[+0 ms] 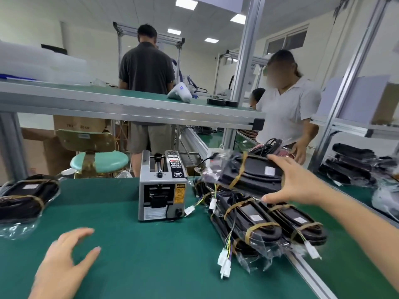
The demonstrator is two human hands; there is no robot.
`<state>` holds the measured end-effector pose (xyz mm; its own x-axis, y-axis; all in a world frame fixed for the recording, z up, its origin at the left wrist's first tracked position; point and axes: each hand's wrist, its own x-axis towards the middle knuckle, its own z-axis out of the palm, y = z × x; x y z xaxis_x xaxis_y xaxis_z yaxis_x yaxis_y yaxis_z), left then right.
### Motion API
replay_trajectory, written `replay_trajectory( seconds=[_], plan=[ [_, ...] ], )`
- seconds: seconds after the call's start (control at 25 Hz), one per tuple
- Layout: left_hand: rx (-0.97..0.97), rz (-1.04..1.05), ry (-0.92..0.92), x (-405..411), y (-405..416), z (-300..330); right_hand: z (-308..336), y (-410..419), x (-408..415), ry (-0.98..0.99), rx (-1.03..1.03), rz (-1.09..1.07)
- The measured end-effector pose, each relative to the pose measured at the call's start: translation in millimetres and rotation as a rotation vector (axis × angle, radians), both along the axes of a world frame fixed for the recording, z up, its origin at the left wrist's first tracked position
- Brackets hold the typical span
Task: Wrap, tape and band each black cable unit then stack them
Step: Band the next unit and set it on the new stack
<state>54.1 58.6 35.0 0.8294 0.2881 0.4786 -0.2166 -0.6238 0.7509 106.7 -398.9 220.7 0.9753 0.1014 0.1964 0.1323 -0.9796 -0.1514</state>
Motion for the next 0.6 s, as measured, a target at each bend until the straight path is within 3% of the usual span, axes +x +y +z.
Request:
replay_trajectory(
  seconds=[0.16,0.2,0.32,0.4,0.48,0.6],
  plan=[
    [0.155,-0.304,-0.175,-21,-56,86,13,95,-43,-0.098,-0.425,0.542],
    [0.179,-0.43,-0.119,-22,-64,102,9,122,-52,-0.152,-0.513,0.68],
    [0.08,-0.774,0.279,-21,-66,117,-11,192,-70,-0.26,-0.705,1.003],
    [-0.052,-0.812,0.293,-24,-54,108,-21,215,-72,-0.349,-0.768,1.051],
    [-0.235,-0.682,0.208,-29,-35,90,-18,218,-68,-0.37,-0.588,1.009],
    [-0.484,-0.537,0.114,-35,-10,57,-12,211,-56,-0.058,0.145,0.913]
  ],
)
